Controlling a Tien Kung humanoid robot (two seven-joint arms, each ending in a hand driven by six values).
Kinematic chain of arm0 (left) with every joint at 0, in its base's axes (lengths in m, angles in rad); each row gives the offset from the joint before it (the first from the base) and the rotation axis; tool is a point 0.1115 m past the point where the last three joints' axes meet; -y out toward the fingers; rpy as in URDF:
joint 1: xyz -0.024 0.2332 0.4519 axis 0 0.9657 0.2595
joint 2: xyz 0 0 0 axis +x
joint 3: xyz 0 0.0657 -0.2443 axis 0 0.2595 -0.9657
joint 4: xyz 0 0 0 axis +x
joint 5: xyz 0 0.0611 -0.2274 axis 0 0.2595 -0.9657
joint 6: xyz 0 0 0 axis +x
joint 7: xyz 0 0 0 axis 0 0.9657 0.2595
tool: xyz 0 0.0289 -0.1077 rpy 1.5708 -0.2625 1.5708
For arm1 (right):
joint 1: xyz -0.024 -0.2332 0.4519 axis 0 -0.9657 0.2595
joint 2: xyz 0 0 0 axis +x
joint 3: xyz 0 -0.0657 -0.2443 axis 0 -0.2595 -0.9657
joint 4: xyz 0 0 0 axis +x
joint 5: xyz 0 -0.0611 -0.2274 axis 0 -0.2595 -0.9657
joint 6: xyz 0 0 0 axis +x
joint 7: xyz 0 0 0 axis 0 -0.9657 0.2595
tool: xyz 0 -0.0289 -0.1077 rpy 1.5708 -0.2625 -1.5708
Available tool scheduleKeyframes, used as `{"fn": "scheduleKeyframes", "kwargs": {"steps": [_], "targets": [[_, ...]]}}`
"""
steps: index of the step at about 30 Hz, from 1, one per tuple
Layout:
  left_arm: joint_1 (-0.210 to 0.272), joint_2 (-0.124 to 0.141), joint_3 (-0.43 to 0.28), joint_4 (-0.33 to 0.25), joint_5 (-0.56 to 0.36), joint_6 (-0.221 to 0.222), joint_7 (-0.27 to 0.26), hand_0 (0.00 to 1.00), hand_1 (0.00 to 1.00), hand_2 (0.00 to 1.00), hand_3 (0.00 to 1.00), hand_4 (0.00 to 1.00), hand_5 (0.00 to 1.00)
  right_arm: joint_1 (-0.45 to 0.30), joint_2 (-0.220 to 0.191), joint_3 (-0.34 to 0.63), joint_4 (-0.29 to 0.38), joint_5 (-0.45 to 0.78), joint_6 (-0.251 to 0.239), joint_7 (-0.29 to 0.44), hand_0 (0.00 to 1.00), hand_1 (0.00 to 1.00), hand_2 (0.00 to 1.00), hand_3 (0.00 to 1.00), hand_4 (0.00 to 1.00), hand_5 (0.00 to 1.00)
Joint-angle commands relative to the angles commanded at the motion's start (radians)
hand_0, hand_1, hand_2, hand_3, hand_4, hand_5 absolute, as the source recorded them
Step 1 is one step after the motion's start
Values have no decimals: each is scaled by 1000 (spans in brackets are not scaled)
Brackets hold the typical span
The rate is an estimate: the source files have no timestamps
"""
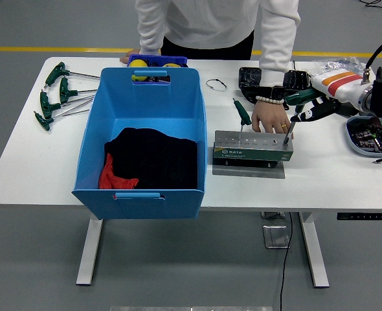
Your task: Lift tool from toolbox,place it in box,lift tool from toolbox,place it in box
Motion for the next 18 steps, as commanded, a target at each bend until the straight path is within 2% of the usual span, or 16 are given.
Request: {"fn": "scheduleKeyframes", "kwargs": {"steps": [3,4,9,10,18], "targets": [[0,0,3,0,-1,0,0,519,507,532,687,724,672,-2,-2,5,2,18,-17,5,102,32,66,88,998,711],[0,1,6,0,-4,-1,0,519,506,530,687,724,672,-3,-2,8,2,22,-17,7,74,4,32,43,998,700],[0,1,-5,0,9,-1,3,519,506,530,687,724,672,-4,-4,15,3,27,-18,9,74,4,32,43,998,700],[1,1,-9,0,15,-1,4,519,505,532,688,724,671,-4,-4,16,3,29,-18,9,44,2,3,12,998,699],[1,1,-44,0,53,0,12,517,505,529,688,724,672,-3,-6,24,6,49,-21,14,35,2,2,2,998,708]]}}
